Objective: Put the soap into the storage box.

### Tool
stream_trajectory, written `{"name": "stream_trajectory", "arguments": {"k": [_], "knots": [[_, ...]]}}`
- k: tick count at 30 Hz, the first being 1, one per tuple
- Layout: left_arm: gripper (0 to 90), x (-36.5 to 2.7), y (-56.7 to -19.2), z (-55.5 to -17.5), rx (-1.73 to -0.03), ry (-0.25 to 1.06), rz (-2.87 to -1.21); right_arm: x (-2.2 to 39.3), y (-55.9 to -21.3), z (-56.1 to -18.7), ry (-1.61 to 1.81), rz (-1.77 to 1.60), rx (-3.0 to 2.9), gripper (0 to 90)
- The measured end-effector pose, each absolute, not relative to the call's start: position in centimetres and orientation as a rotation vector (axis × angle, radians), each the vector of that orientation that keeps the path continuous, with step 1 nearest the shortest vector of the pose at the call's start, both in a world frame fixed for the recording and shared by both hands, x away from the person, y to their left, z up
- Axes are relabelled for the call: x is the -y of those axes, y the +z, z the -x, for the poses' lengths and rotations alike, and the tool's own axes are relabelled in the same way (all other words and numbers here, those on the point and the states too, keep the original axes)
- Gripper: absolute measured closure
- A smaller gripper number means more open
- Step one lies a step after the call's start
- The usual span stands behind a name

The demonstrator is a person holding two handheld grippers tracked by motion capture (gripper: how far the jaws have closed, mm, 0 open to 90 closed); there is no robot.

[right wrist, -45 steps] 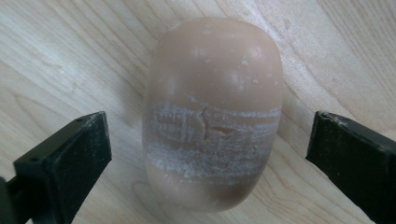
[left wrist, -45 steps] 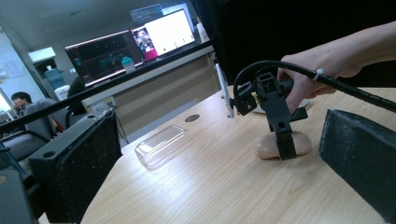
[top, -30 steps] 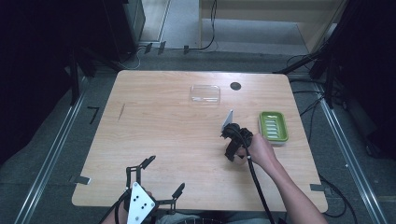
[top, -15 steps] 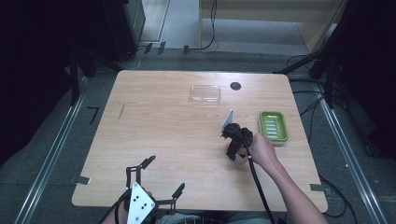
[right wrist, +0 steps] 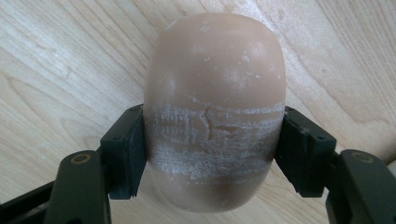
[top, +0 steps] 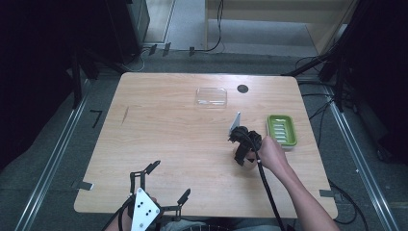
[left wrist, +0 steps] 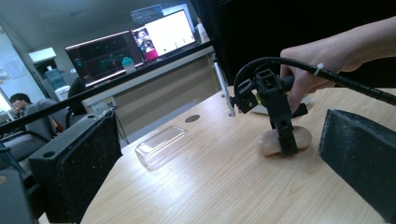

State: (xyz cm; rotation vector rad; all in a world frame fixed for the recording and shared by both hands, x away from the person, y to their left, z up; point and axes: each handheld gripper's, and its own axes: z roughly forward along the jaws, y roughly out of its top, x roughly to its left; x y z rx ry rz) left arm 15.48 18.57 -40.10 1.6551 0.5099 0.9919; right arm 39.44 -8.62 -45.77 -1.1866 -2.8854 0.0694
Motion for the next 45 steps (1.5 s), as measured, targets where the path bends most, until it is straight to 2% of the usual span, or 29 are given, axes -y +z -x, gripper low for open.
{"name": "stream_trajectory", "arguments": {"k": [45], "knots": [[0.0,-18.5,-40.1,-15.5,-0.511,0.991,-1.657,11.2,-44.0,-39.0,0.174,1.162,2.845,33.6]]}}
